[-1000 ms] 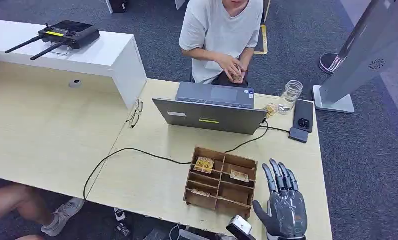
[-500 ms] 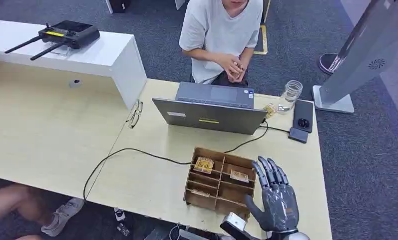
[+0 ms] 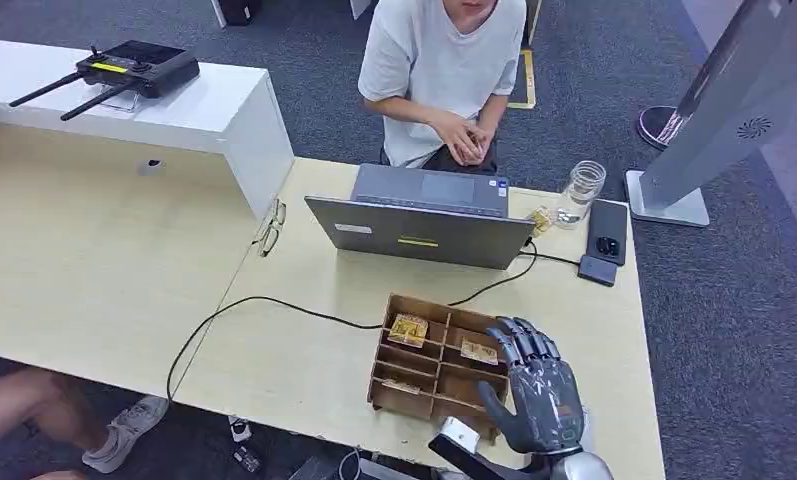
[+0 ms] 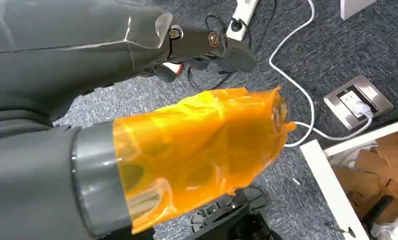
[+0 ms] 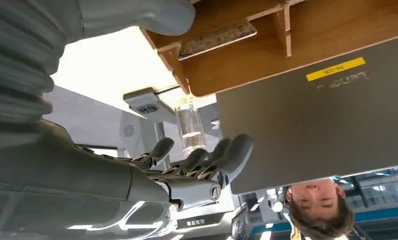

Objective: Pass the card to the sensor for recognition and then transmit it.

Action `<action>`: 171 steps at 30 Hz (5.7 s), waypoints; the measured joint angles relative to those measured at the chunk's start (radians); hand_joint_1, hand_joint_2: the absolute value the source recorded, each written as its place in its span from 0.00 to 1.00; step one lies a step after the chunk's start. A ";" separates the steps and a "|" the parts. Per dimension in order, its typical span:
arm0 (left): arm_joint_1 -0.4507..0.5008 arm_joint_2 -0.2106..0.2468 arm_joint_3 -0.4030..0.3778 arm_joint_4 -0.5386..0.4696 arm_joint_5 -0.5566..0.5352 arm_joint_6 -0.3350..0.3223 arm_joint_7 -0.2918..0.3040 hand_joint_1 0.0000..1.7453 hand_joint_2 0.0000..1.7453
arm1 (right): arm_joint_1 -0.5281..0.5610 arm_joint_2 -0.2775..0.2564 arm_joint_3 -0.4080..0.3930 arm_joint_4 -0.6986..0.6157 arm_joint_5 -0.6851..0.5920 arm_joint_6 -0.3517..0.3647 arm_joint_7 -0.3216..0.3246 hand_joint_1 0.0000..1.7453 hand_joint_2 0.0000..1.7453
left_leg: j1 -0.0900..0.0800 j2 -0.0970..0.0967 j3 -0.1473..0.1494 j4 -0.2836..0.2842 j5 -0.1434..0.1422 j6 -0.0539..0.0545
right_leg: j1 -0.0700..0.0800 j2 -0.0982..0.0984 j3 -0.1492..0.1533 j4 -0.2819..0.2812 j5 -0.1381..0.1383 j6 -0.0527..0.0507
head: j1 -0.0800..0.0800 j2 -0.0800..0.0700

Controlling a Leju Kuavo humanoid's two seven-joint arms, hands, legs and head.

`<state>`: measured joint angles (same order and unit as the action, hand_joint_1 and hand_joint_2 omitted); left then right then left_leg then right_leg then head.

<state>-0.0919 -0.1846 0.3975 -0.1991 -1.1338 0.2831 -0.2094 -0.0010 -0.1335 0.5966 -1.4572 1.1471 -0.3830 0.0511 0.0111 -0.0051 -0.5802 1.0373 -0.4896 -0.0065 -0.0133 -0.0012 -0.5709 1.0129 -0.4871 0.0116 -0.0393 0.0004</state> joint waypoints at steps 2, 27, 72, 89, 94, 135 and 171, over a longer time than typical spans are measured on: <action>0.000 0.000 -0.001 0.000 0.000 0.000 0.000 0.00 0.00 | -0.001 0.001 0.001 0.003 0.000 0.000 0.000 0.24 1.00 | 0.000 0.000 0.000 0.000 0.000 0.000 | 0.000 0.000 0.000 0.000 0.000 0.000 | 0.000 0.000; -0.003 0.000 -0.017 0.000 -0.001 -0.001 0.008 0.00 0.00 | -0.025 0.011 0.004 0.086 -0.006 0.017 0.012 0.40 1.00 | 0.000 0.000 0.000 0.000 0.000 0.000 | 0.000 0.000 0.000 0.000 0.000 0.000 | 0.000 0.000; -0.003 0.000 -0.021 0.000 0.011 0.000 0.009 0.00 0.00 | -0.032 0.047 0.011 0.117 0.003 -0.028 0.011 1.00 1.00 | 0.000 0.000 0.000 0.000 0.000 0.000 | 0.000 0.000 0.000 0.000 0.000 0.000 | 0.000 0.000; -0.002 0.000 -0.021 0.000 0.035 0.006 0.000 0.00 0.00 | -0.009 0.052 0.011 0.013 0.005 -0.092 -0.021 0.77 1.00 | 0.000 0.000 0.000 0.000 0.000 0.000 | 0.000 0.000 0.000 0.000 0.000 0.000 | 0.000 0.000; -0.002 0.000 -0.021 0.000 0.035 0.008 0.000 0.00 0.00 | -0.006 0.052 0.011 -0.003 0.006 -0.060 -0.016 0.00 1.00 | 0.000 0.000 0.000 0.000 0.000 0.000 | 0.000 0.000 0.000 0.000 0.000 0.000 | 0.000 0.000; -0.004 0.000 -0.042 0.000 0.027 0.001 0.008 0.00 0.00 | -0.033 0.051 0.004 0.125 0.013 -0.007 0.042 0.00 1.00 | 0.000 0.000 0.000 0.000 0.000 0.000 | 0.000 0.000 0.000 0.000 0.000 0.000 | 0.000 0.000; -0.004 0.000 -0.048 0.000 0.032 -0.001 0.008 0.00 0.00 | -0.054 0.051 0.000 0.147 0.015 -0.018 0.040 0.90 1.00 | 0.000 0.000 0.000 0.000 0.000 0.000 | 0.000 0.000 0.000 0.000 0.000 0.000 | 0.000 0.000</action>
<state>-0.0962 -0.1846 0.3494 -0.1991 -1.1017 0.2819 -0.2010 -0.0555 -0.0828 0.5962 -1.3100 1.1620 -0.4009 0.0916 0.0111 -0.0049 -0.5800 1.0373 -0.4895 -0.0067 -0.0133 -0.0010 -0.5708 1.0130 -0.4870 0.0116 -0.0393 0.0004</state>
